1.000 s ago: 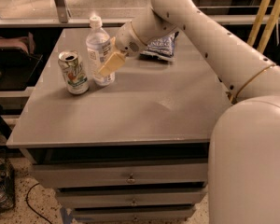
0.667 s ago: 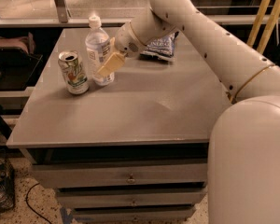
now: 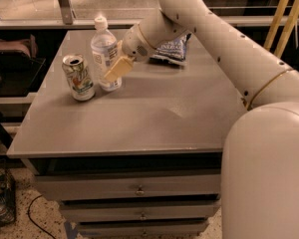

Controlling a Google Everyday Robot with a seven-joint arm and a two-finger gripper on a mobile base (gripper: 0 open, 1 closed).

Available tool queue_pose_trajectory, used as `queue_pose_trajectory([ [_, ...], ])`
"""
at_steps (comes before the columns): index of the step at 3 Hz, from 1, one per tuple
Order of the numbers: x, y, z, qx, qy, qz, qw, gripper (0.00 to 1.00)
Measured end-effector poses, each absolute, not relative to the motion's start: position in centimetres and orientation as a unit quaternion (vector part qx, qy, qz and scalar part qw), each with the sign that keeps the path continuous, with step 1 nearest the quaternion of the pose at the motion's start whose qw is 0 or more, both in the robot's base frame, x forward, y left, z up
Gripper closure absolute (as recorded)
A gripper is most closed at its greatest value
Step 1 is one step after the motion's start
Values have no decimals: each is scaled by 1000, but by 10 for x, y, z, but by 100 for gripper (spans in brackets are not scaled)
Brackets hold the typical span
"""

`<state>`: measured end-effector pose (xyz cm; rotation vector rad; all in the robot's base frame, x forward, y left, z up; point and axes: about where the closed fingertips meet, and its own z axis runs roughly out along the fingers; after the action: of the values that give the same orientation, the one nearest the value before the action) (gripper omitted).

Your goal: Move blue plastic bottle near 7up can

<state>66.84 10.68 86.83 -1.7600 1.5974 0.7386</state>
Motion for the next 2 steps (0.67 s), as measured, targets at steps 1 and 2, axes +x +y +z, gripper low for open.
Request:
queue_pose_trajectory([
  [1, 668, 109, 866, -671, 607, 283, 319, 4],
  [2, 668, 111, 865, -671, 607, 284, 318, 0],
])
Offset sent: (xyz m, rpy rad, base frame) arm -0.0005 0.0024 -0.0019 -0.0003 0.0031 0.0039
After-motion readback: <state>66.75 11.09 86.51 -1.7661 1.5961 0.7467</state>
